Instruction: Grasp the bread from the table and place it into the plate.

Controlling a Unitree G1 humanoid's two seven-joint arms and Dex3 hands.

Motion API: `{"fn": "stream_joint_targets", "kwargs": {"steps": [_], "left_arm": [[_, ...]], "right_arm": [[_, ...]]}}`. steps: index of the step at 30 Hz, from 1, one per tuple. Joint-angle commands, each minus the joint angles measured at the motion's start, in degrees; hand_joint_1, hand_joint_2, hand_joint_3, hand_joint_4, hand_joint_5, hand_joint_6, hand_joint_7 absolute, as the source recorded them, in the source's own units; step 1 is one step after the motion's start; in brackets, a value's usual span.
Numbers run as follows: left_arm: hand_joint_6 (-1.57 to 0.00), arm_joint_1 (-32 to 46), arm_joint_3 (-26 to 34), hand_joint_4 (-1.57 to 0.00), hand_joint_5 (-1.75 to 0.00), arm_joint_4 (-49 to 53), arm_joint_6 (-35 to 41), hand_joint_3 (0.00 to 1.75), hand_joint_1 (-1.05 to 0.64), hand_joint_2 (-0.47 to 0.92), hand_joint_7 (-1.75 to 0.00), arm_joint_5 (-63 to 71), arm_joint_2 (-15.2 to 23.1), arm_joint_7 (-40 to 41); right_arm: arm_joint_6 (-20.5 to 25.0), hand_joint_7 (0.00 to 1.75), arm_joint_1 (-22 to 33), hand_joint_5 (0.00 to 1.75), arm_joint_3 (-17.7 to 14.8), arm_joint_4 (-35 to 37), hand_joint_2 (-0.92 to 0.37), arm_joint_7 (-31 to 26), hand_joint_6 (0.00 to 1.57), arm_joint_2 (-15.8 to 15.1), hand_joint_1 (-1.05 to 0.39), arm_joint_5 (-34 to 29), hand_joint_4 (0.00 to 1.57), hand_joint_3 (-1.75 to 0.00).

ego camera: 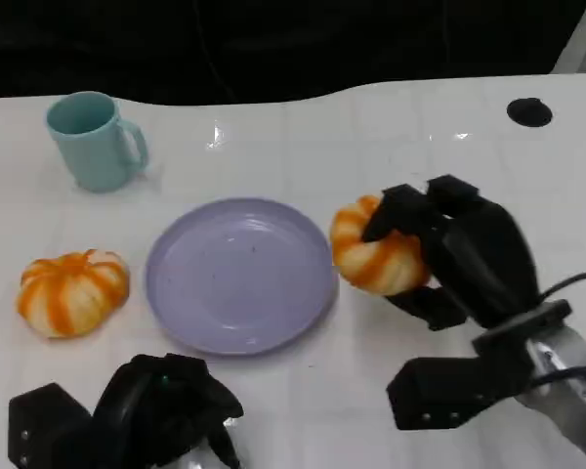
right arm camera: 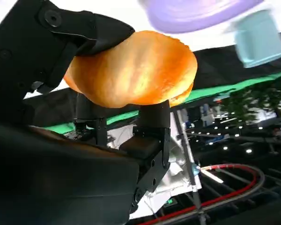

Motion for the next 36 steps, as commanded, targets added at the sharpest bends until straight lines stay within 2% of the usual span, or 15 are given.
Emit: {"fn": "stream_joint_targets", "kwargs": {"steps": [1, 12, 16, 20, 26, 27, 29, 30, 32, 33, 34, 35, 36], "left_arm": [[-1.57, -0.05, 0.2, -1.51, -0.91, 0.53, -0.35, 0.0, -1.05, 0.78, -0.48, -0.45, 0.38, -0.23], [-1.57, 0.44, -0.13, -1.52, -0.9, -0.04, -0.91, 0.01, -1.05, 0.79, -0.48, 0.13, 0.51, 0.14], [-1.57, 0.56, -0.31, -1.51, -0.9, -0.43, -0.33, 0.0, -1.05, 0.78, -0.48, 0.25, 0.5, 0.46], [-1.57, 0.4, -0.44, -1.52, -0.9, -0.09, -0.61, 0.0, -1.05, 0.78, -0.48, 0.2, 0.42, 0.27], [-1.57, 0.59, -0.71, -1.52, -0.9, -0.45, -0.3, 0.0, -1.05, 0.77, -0.48, 0.35, 0.21, 0.66], [-1.57, 0.68, -0.83, -1.52, -0.89, -0.67, -0.21, 0.0, -1.05, 0.77, -0.48, 0.57, 0.22, 0.88], [-1.57, 0.8, -1.05, -1.52, -0.89, -0.93, -0.24, 0.0, -1.05, 0.78, -0.48, 0.89, 0.26, 1.13], [-1.57, 0.83, -1.15, -1.52, -0.89, -1.03, -0.23, 0.0, -1.05, 0.78, -0.48, 1.01, 0.3, 1.24], [-1.57, 0.86, -1.26, -1.53, -0.89, -1.11, -0.24, 0.0, -1.05, 0.78, -0.49, 1.09, 0.34, 1.3], [-1.57, 0.84, -1.26, -1.53, -0.89, -1.06, -0.36, 0.0, -1.05, 0.78, -0.49, 0.99, 0.33, 1.12], [-1.57, 0.82, -1.24, -1.53, -0.89, -1.04, -0.4, 0.01, -1.05, 0.78, -0.49, 0.93, 0.3, 1.0], [-1.57, 0.82, -1.21, -1.53, -0.89, -0.99, -0.48, 0.01, -1.05, 0.78, -0.48, 0.97, 0.28, 1.01], [-1.57, 0.83, -1.19, -1.53, -0.89, -0.97, -0.53, 0.01, -1.05, 0.78, -0.48, 1.01, 0.25, 1.04]], "right_arm": [[0.59, 1.69, -3.57, 1.75, 0.13, -0.07, -0.31, 2.39, 0.78, 2.39, -0.19, 0.52, 0.99, -1.34], [0.5, 1.74, -11.72, 1.75, 1.87, 12.78, -0.35, 6.09, 0.72, 10.62, -0.17, 2.17, 0.94, -1.28], [-1.46, 1.75, -13.95, 1.75, 3.17, 18.78, -0.35, 4.36, 0.73, 13.23, -0.16, 1.81, 0.95, -1.2], [-2.05, 1.75, -15.67, 1.75, 4.5, 23.63, -0.38, 2.22, 0.74, 15.54, -0.23, 1.23, 0.96, -1.24], [-2.66, 1.75, -17.22, 1.75, 5.64, 28.48, -0.36, -1.24, 0.72, 17.96, -0.17, 1.2, 0.96, -1.24], [-2.53, 1.68, -17.45, 1.75, 5.63, 29.04, -0.36, -1.35, 0.73, 18.34, -0.16, 1.37, 0.96, -1.21], [-2.49, 1.38, -17.62, 1.75, 5.1, 29.74, -0.39, -0.34, 0.8, 19.09, -0.16, 2.44, 0.9, -1.14], [-2.66, 1.08, -17.62, 1.69, 4.74, 29.91, -0.43, 0.68, 0.84, 19.35, -0.17, 3.21, 0.83, -1.02], [-2.57, 0.7, -17.66, 1.56, 4.53, 29.85, -0.54, 3.75, 0.89, 19.44, -0.18, 4.46, 0.77, -0.78], [-1.69, 0.44, -17.84, 1.24, 4.97, 29.56, -0.61, 6.44, 0.75, 19.21, -0.22, 4.54, 0.58, -0.66], [-0.86, 0.28, -17.98, 0.95, 5.35, 29.22, -0.69, 8.93, 0.65, 18.98, -0.25, 4.55, 0.48, -0.54], [-0.01, 0.16, -17.96, 0.72, 5.53, 28.67, -0.76, 11.66, 0.56, 18.84, -0.28, 4.73, 0.42, -0.42], [0.65, 0.07, -17.82, 0.48, 5.53, 28.08, -0.85, 13.65, 0.43, 18.76, -0.36, 4.93, 0.27, -0.26]]}}
